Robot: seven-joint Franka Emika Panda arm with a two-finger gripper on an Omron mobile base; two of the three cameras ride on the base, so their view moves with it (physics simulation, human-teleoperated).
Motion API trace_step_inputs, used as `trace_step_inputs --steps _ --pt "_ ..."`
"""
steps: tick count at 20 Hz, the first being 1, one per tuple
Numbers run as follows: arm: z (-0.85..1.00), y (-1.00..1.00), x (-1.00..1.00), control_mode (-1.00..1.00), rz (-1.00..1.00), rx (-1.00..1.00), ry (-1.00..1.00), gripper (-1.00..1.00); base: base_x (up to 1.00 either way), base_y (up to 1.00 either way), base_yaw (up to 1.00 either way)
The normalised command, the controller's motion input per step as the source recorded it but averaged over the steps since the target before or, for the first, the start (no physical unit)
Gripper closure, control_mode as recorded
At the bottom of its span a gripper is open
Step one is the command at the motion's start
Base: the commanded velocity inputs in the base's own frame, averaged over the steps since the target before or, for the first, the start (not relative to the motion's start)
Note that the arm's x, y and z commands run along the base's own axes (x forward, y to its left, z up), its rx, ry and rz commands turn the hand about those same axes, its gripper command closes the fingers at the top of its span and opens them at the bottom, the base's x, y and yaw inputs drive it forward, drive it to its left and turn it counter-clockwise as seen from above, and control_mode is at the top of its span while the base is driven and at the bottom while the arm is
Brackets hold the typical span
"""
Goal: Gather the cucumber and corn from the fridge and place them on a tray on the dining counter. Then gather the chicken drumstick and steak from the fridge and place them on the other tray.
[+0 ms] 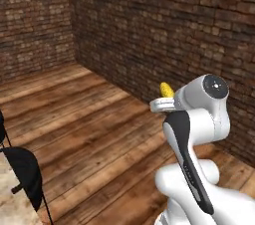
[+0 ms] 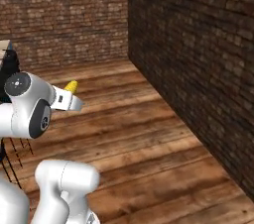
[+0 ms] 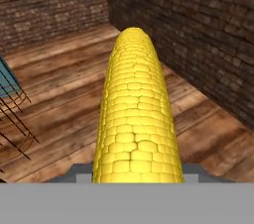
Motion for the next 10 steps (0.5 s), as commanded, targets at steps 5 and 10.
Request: trace_step_inputs --steps 5,10 --pt "0.00 0.00 0.00 1.00 0.00 0.00 0.00 1.00 1.00 -0.63 0.28" --pt "0.00 0.00 0.00 1.00 0.00 0.00 0.00 1.00 1.00 -0.18 0.32"
